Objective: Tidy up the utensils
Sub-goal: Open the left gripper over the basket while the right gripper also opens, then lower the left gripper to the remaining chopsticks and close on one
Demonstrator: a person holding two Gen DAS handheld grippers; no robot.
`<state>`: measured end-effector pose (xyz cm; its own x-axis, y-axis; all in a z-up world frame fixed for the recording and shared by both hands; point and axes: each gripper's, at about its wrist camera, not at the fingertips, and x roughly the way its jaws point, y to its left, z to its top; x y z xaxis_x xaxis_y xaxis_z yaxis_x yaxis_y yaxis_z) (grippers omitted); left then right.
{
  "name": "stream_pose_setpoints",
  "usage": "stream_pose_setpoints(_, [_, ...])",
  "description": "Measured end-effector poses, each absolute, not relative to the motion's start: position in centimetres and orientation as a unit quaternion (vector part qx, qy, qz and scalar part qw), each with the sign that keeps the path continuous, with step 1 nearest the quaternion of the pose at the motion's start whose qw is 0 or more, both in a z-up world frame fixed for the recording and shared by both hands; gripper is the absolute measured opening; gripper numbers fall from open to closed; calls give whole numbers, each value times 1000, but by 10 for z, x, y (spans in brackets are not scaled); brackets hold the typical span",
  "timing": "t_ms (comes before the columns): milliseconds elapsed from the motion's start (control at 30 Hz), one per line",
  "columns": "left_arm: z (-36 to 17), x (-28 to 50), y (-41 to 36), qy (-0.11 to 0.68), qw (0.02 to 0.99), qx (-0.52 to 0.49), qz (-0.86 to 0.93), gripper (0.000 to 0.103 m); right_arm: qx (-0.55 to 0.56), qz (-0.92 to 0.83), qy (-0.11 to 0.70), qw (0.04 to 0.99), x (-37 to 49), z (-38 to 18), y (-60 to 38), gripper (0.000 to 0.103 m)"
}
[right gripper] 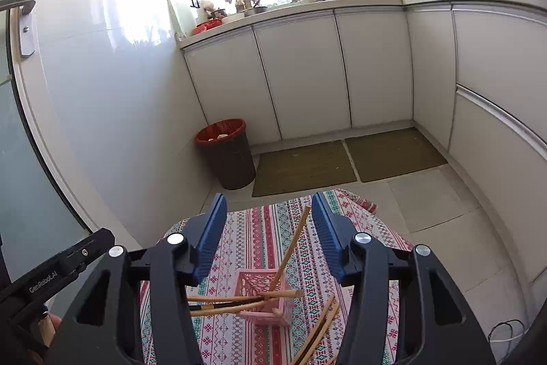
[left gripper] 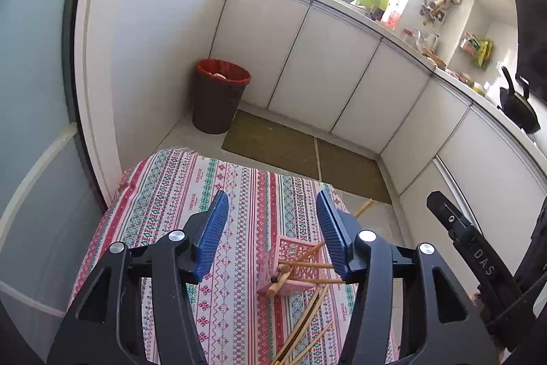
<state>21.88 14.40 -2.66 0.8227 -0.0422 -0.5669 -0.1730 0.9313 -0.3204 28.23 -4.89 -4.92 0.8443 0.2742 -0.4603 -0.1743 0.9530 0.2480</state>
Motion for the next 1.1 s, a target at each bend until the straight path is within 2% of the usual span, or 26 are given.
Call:
stream_pose_setpoints(100, [-25, 212, 136, 302, 938, -169, 34, 62, 99, 109, 252, 957, 271, -49, -56, 70])
stream_pose_setpoints(167, [-26, 208, 132, 306, 937, -163, 35, 76, 100, 101, 247, 959, 260, -49, -63, 80])
stream_pose_setpoints(233, [-27, 204, 128, 314, 936, -154, 38, 83, 107, 92, 241, 960, 250, -51, -72, 92])
stream_pose_setpoints(267, [-29, 202, 125, 321, 935, -148, 36, 87, 112, 89, 241, 960, 244, -52, -78, 95])
stream_pose_setpoints(500, [-58, 190, 100, 387, 916, -102, 2, 91, 107, 82, 292, 947, 211, -86, -119, 96])
stream_pose_setpoints(767, [-135, 179, 33, 487, 870, 12, -75, 93, 88, 27, 378, 921, 185, -167, -175, 96])
stream_pose_setpoints(867, [-165, 178, 12, 507, 855, 51, -96, 89, 132, 1, 418, 899, 184, -203, -205, 96])
stream_pose_setpoints(900, [-175, 179, 8, 516, 849, 59, -99, 83, 150, -10, 439, 886, 186, -213, -213, 96])
stream_pose_setpoints(1000, [-203, 186, 0, 558, 819, 71, -112, 53, 225, 12, 464, 857, 194, -223, -231, 96])
stream_pose_setpoints(1100, [-224, 193, 1, 587, 799, 63, -114, 47, 237, 1, 452, 860, 193, -223, -237, 96])
